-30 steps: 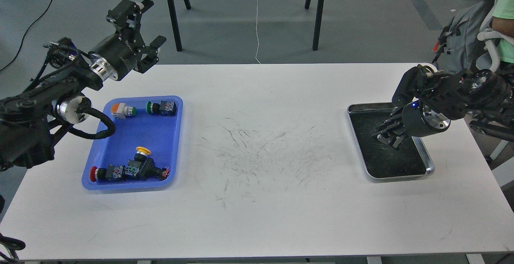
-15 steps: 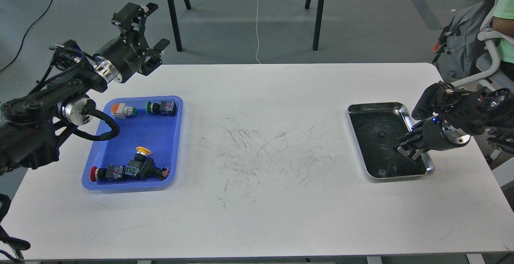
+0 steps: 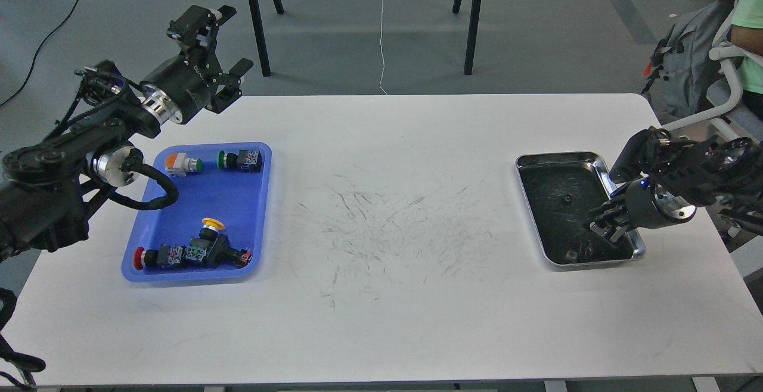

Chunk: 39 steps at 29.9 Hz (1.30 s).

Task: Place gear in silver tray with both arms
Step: 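Lift the gear with the right gripper and lower it into the silver tray, then open the right gripper and withdraw it from the silver tray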

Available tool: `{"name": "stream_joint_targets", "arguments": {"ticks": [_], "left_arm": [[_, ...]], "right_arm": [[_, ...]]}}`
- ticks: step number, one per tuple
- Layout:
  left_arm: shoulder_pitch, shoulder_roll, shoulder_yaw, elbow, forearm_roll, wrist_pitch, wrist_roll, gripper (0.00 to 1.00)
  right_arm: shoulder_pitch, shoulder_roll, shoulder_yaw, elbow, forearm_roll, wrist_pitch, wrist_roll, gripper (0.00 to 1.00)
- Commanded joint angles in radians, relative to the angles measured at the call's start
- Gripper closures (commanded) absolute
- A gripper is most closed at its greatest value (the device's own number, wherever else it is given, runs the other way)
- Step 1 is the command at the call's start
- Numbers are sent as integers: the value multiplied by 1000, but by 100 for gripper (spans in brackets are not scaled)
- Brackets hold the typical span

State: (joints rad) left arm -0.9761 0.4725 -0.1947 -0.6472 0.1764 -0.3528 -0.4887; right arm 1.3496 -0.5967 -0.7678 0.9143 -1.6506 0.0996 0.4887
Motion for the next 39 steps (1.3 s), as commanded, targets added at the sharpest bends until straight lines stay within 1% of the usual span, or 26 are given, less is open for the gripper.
{"name": "stream_joint_targets", "arguments": {"ticks": [1, 2, 4, 9, 13, 15, 17, 18, 20, 21, 26, 31, 32, 36, 39], "left_arm": [[-3, 0, 0, 0, 0, 0, 0, 0], [-3, 0, 0, 0, 0, 0, 0, 0], [-1, 2, 0, 0, 0, 0, 0, 0], [0, 2, 0, 0, 0, 0, 0, 0], [-1, 2, 0, 0, 0, 0, 0, 0], [-1, 2, 0, 0, 0, -2, 0, 0], [0, 0, -2, 0, 1, -2, 0, 0], [-1, 0, -2, 0, 2, -6, 0, 0], [-1, 0, -3, 0, 0, -14, 0, 0], [-4, 0, -3, -2, -2, -18, 0, 0], [-7, -2, -12, -3, -14, -37, 0, 0], [-15, -34, -28, -2, -25, -43, 0, 0], [-16, -41, -32, 3, -25, -41, 0, 0], [-18, -57, -40, 3, -29, -38, 0, 0], [-13, -72, -66, 3, -40, -37, 0, 0]], "right_arm": [[2, 0, 2, -2, 8, 0, 0, 67], [2, 0, 5, 0, 9, 0, 0, 62], [2, 0, 12, -2, 11, 0, 0, 54], [3, 0, 25, -2, 14, 3, 0, 39], [3, 0, 45, -3, 14, 3, 0, 35], [5, 3, 82, -12, 22, 8, 0, 30], [-3, 5, 172, -26, 86, 18, 0, 19], [-15, 5, 203, -32, 133, 20, 0, 15], [-40, 8, 260, -52, 231, 20, 0, 11], [-44, 14, 281, -64, 270, 20, 0, 10], [-58, 32, 416, -83, 474, 9, 0, 9], [-139, 32, 626, -86, 832, 2, 0, 9], [-153, 32, 663, -86, 894, -1, 0, 7], [-213, 32, 757, -86, 1119, -11, 0, 5], [-239, 32, 803, -87, 1256, -49, 0, 6]]}}
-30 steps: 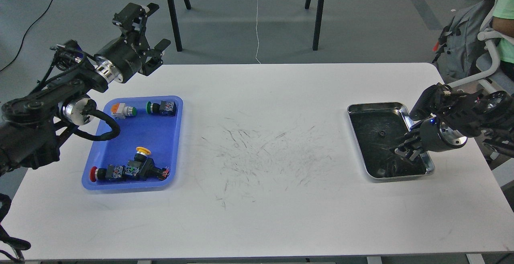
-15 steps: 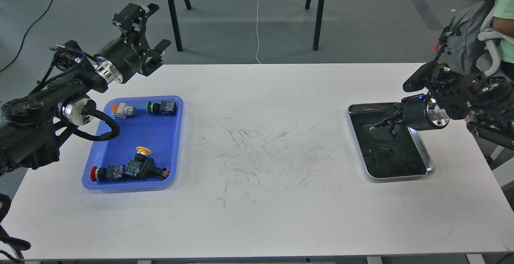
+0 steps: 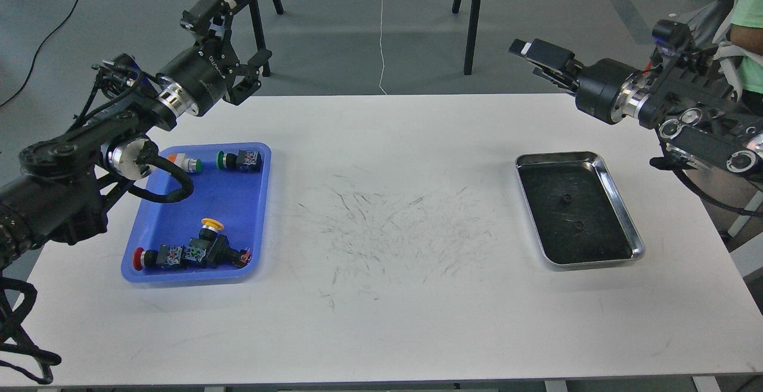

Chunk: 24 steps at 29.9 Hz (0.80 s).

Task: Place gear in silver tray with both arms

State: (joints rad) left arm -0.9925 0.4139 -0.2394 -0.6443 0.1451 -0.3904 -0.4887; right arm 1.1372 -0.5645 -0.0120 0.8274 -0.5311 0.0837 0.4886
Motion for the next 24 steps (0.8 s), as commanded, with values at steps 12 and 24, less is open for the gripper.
{"name": "stream_joint_targets", "arguments": {"ticks": [12, 24], "left_arm": [[5, -17, -63, -2, -45, -1, 0, 0], [17, -21, -90, 9, -67, 1, 0, 0]], "right_arm": [[-71, 8, 95, 16, 414, -56, 0, 1], [-134, 46, 219, 6, 413, -96, 0, 1]]}}
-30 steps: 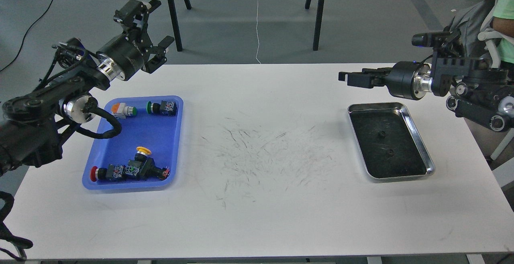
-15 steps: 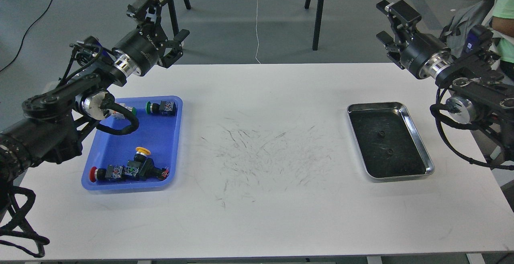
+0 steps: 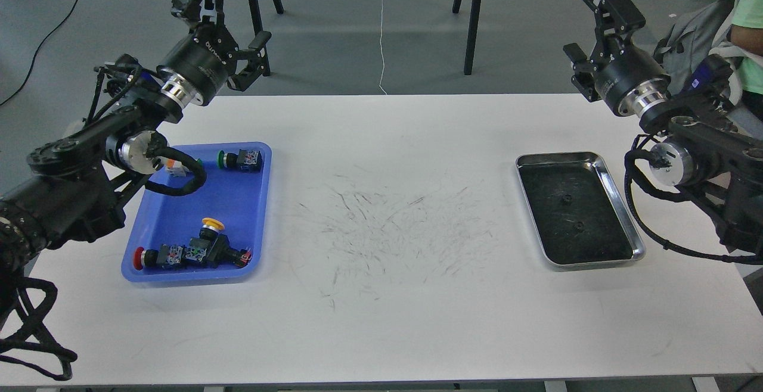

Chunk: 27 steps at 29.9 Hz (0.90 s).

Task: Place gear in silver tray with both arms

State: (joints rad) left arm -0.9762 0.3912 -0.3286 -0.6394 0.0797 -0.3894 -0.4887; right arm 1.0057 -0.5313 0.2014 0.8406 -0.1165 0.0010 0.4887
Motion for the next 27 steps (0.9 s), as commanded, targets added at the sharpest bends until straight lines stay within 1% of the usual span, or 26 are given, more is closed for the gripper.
{"name": "stream_joint_targets", "arguments": {"ticks": [1, 5, 8, 11, 16, 23, 25, 27], "left_arm": [[1, -2, -3, 4, -1, 4, 0, 0], [2, 1, -9, 1, 0, 1, 0, 0], [4, -6, -9, 9, -3, 26, 0, 0], [4, -9, -10, 4, -3, 21, 0, 0], [8, -3, -12, -6, -6, 18, 0, 0], [8, -8, -47, -11, -6, -3, 0, 0], [10, -11, -58, -8, -5, 3, 0, 0], [10, -3, -56, -11, 0, -12, 0, 0]], "right_arm": [[-1, 19, 6, -5, -2, -24, 0, 1], [-6, 31, 3, -5, -2, -47, 0, 1], [-13, 40, 4, 5, 0, -73, 0, 1], [-13, 50, 7, 6, 17, -75, 0, 1], [-13, 62, 7, 3, 125, -78, 0, 1], [-41, 62, 61, -3, 130, -65, 0, 1], [-55, 63, 88, -5, 133, -64, 0, 1], [-73, 63, 114, -5, 133, -65, 0, 1]]}}
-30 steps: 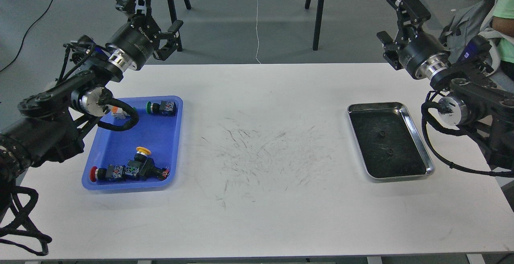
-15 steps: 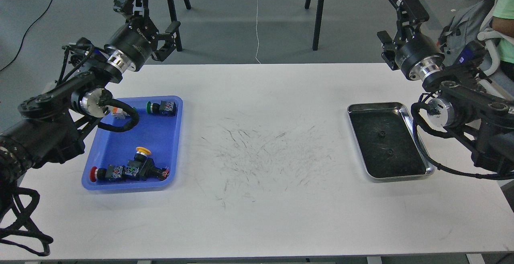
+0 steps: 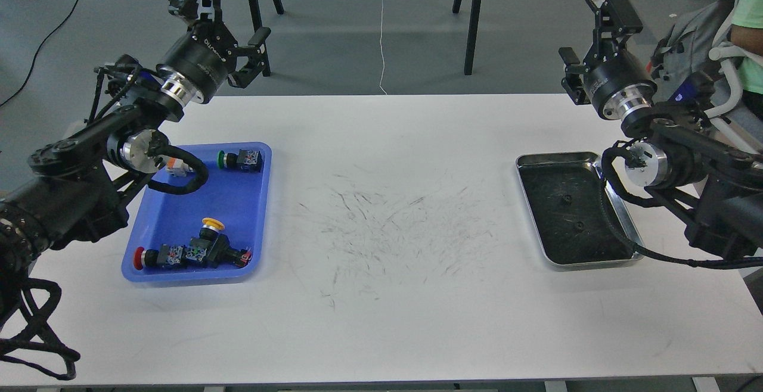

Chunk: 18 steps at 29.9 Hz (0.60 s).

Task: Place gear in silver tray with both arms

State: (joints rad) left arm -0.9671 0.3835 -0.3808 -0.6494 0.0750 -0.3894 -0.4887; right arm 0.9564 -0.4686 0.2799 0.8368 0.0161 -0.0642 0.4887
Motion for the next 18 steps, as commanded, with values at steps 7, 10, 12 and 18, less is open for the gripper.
{"name": "stream_joint_targets", "arguments": {"ticks": [7, 10, 12, 18], "left_arm": [[1, 6, 3, 8, 14, -57, 0, 0], [7, 3, 3, 14, 9, -57, 0, 0], [8, 3, 3, 20, 11, -57, 0, 0], [10, 0, 5, 24, 14, -58, 0, 0]], "right_arm": [[-33, 13, 56, -1, 1, -2, 0, 1], [-38, 13, 55, -1, -2, -3, 0, 1], [-45, 13, 55, 1, -2, -3, 0, 1], [-47, 18, 56, -1, -2, -3, 0, 1]]}}
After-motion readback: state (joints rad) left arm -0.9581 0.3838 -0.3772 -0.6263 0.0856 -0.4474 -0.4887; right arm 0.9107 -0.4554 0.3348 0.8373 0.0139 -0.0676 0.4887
